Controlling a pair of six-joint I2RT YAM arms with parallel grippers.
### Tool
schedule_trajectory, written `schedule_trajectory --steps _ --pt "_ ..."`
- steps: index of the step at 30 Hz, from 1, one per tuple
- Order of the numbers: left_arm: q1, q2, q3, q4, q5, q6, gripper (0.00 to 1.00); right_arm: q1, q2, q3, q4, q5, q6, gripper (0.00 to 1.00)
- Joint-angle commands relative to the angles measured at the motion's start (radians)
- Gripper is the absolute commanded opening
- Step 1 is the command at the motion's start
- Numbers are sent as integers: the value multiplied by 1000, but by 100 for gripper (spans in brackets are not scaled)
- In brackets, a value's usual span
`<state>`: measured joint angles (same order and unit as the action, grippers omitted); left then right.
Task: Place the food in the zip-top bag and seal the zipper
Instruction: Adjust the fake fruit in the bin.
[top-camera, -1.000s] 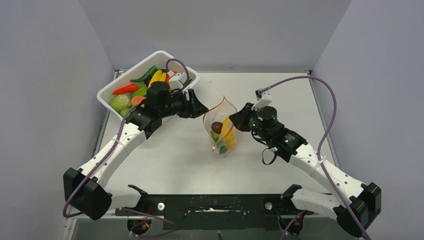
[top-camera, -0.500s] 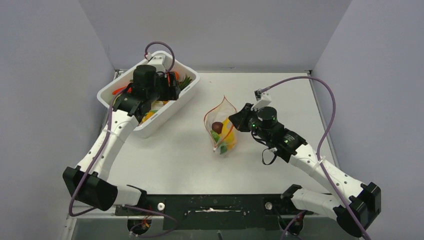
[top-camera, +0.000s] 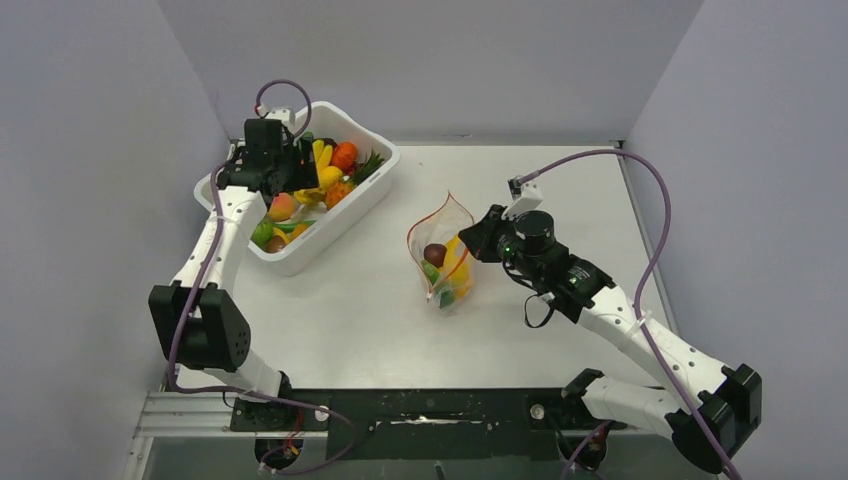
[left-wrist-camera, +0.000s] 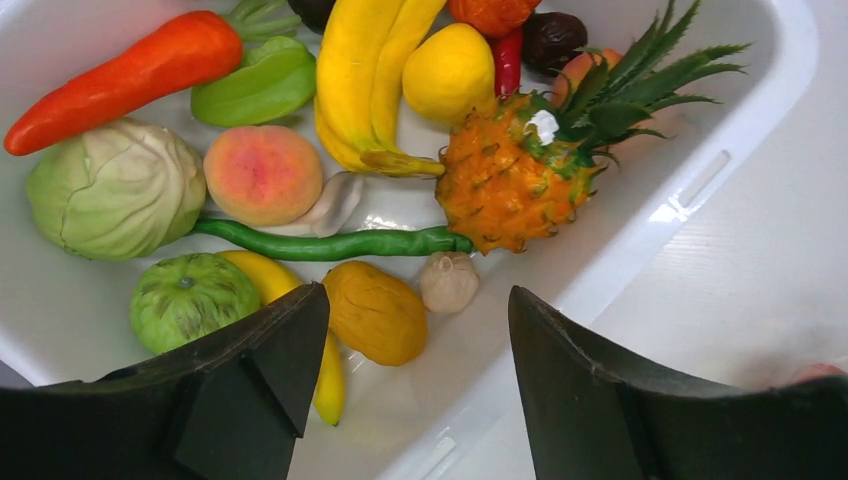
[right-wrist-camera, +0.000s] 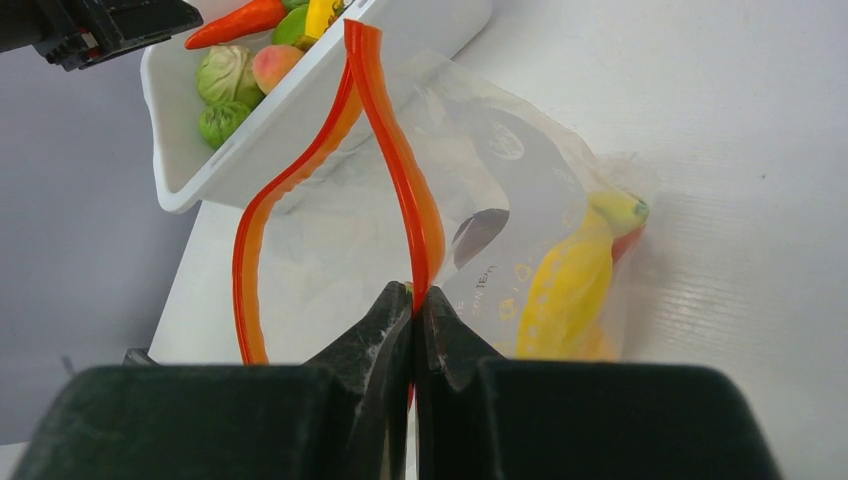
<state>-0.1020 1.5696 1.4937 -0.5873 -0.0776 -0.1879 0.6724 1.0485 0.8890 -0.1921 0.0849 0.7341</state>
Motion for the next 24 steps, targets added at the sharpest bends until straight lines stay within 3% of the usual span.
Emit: schedule_trajectory --steps 1,24 --pt "34 34 49 61 11 41 67 -10 8 74 17 -9 -28 0" --pt "97 395 182 99 154 48 74 -4 23 139 -30 35 5 0"
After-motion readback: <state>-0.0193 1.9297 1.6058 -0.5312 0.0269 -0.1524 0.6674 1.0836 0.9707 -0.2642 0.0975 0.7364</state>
